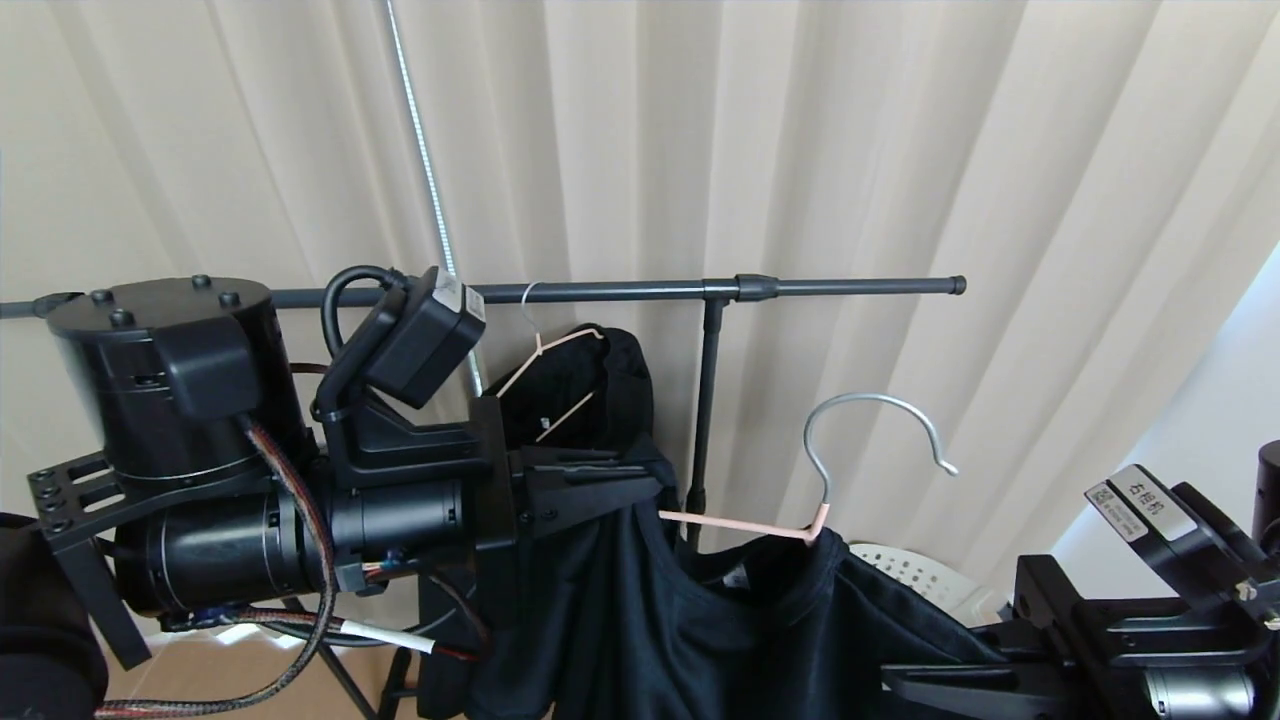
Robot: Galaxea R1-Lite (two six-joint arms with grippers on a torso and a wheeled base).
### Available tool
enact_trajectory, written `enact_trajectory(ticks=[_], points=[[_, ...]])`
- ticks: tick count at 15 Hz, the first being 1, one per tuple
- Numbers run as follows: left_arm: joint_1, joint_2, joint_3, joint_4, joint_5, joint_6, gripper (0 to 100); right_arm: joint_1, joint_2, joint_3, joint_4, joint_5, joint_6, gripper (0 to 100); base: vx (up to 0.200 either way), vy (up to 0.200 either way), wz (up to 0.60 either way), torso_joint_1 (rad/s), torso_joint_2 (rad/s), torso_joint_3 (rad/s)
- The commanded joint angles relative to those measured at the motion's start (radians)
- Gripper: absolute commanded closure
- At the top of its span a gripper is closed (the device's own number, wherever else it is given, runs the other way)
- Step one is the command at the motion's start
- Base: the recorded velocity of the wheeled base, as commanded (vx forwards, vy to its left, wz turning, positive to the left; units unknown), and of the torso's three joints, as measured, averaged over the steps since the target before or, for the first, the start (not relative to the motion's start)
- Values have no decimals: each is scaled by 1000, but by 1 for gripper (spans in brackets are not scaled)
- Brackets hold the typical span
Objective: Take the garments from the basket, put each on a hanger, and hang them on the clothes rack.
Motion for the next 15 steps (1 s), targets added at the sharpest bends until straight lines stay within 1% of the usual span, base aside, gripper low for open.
enact_trajectory(ticks=[1, 3, 7, 10, 12, 15], points=[[-50, 5, 4, 0, 0, 0, 100, 5, 8, 0, -13, 0, 3, 100, 0, 0, 0, 0, 0, 0], [-87, 17, -2, 0, 1, -2, 100, 39, 23, 6, -36, -1, 5, 100, 0, 0, 0, 0, 0, 0], [-121, 66, -28, -5, 4, -2, 100, 56, 58, 7, -62, -3, 3, 100, 0, 0, 0, 0, 0, 0], [-156, 85, -63, -8, 6, -54, 100, 62, 94, 35, -143, -4, 5, 100, 0, 0, 0, 0, 0, 0], [-157, 103, -78, -13, 6, -57, 100, 62, 112, 52, -183, -4, 3, 100, 0, 0, 0, 0, 0, 0], [-170, 111, -80, -20, 7, -57, 100, 62, 107, 56, -187, -6, 3, 100, 0, 0, 0, 0, 0, 0]])
